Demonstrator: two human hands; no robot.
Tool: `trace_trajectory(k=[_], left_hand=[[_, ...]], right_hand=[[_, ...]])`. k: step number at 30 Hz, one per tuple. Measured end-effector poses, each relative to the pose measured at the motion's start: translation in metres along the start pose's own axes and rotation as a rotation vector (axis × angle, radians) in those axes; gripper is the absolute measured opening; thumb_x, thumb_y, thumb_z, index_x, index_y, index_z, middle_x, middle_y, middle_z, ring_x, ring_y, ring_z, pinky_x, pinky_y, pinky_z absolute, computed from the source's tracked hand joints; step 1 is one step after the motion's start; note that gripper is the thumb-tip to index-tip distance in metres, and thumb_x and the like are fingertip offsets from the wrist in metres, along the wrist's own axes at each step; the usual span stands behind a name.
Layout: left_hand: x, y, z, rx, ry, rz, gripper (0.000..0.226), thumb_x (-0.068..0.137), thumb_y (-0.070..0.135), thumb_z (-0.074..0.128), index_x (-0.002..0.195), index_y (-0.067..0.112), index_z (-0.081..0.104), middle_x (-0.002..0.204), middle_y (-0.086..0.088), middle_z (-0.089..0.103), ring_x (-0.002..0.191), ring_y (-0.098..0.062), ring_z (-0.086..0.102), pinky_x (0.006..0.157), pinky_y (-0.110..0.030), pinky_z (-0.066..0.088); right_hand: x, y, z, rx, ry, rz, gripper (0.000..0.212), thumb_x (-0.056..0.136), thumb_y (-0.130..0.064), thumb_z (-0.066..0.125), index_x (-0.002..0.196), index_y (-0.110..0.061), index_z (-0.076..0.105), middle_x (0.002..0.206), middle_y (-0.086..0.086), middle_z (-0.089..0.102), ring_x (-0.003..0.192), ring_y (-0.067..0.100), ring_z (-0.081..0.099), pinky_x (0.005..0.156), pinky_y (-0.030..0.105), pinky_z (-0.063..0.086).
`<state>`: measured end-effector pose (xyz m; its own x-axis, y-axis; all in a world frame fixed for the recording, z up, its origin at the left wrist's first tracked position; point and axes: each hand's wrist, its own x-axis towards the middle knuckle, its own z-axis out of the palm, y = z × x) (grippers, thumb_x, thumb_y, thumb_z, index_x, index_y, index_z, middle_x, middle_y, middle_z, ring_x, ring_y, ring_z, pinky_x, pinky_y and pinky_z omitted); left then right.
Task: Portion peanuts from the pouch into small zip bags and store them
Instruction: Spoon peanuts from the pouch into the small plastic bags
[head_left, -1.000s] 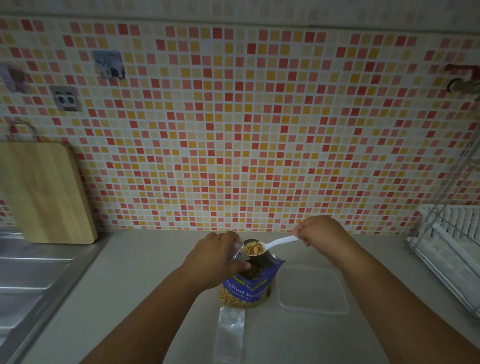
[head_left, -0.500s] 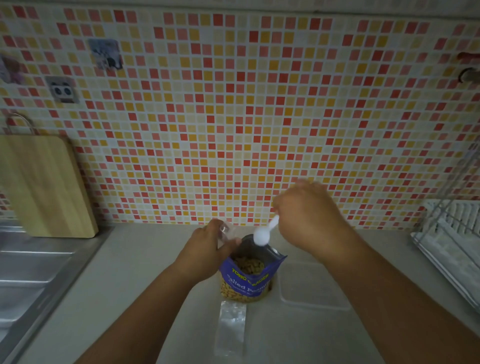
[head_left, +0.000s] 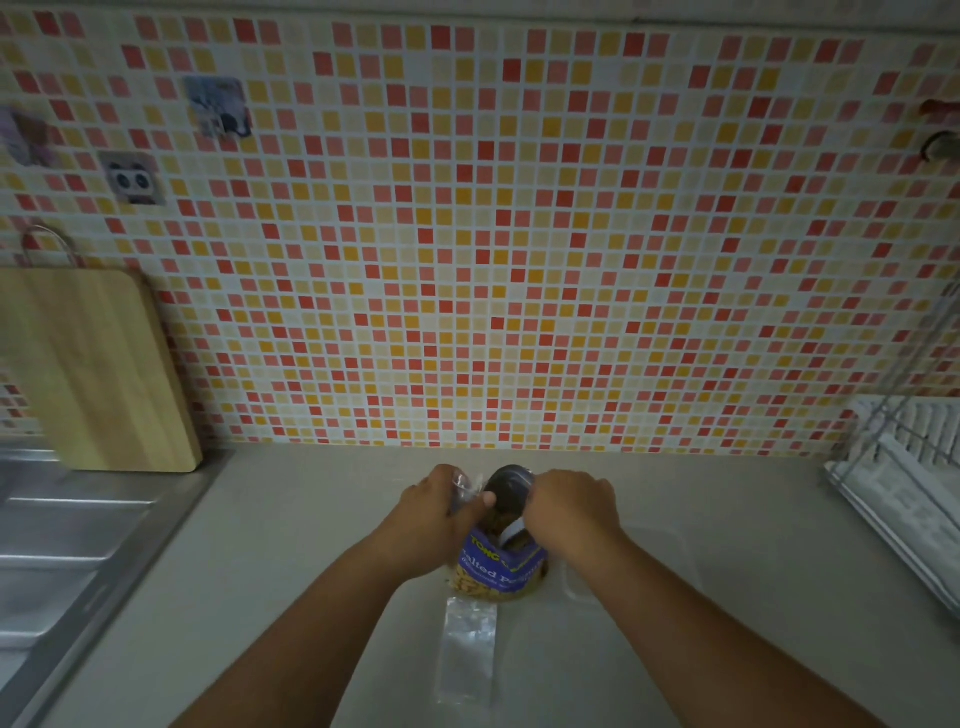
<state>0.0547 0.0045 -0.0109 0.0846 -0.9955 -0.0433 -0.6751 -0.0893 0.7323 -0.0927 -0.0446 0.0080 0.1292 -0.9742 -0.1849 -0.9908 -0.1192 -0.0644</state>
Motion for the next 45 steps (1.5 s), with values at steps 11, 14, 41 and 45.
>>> trace_trajectory(k=[11,14,41,45], left_hand=[[-0.004,0.003,-0.027,-0.068,0.053,0.053,0.033,0.087,0.045,0.054,0.111,0.023,0.047,0.100,0.001,0.061,0.086,-0.012,0.058,0.067,-0.022,0.046],[-0.004,0.003,-0.031,0.034,0.072,0.111,0.033,0.086,0.044,0.059,0.111,0.025,0.048,0.103,0.005,0.057,0.089,-0.012,0.055,0.066,-0.020,0.042],[0.007,0.031,0.001,0.214,0.032,0.246,0.042,0.082,0.042,0.063,0.113,0.019,0.047,0.098,0.002,0.053,0.090,-0.018,0.048,0.073,-0.030,0.043],[0.008,0.032,0.005,0.039,0.080,0.209,0.041,0.087,0.040,0.058,0.118,0.015,0.047,0.100,-0.002,0.058,0.087,-0.018,0.055,0.072,-0.033,0.048]], right_hand=[[0.020,0.045,-0.012,0.055,-0.323,0.094,0.009,0.093,-0.018,0.043,0.090,-0.013,0.051,0.071,0.001,0.044,0.087,0.019,0.047,0.079,0.024,0.036],[0.013,0.053,-0.021,-0.081,-0.280,0.011,0.004,0.092,-0.011,0.047,0.091,-0.014,0.044,0.066,-0.002,0.036,0.085,0.016,0.044,0.078,0.021,0.034],[-0.024,0.009,-0.093,0.074,0.107,-0.282,0.022,0.090,-0.021,0.048,0.084,-0.013,0.068,0.082,0.003,0.065,0.078,0.021,0.058,0.072,0.032,0.051],[-0.048,-0.009,-0.110,-0.198,0.313,-0.551,0.022,0.084,-0.027,0.057,0.103,-0.022,0.068,0.100,-0.001,0.066,0.102,0.020,0.048,0.095,0.034,0.035]])
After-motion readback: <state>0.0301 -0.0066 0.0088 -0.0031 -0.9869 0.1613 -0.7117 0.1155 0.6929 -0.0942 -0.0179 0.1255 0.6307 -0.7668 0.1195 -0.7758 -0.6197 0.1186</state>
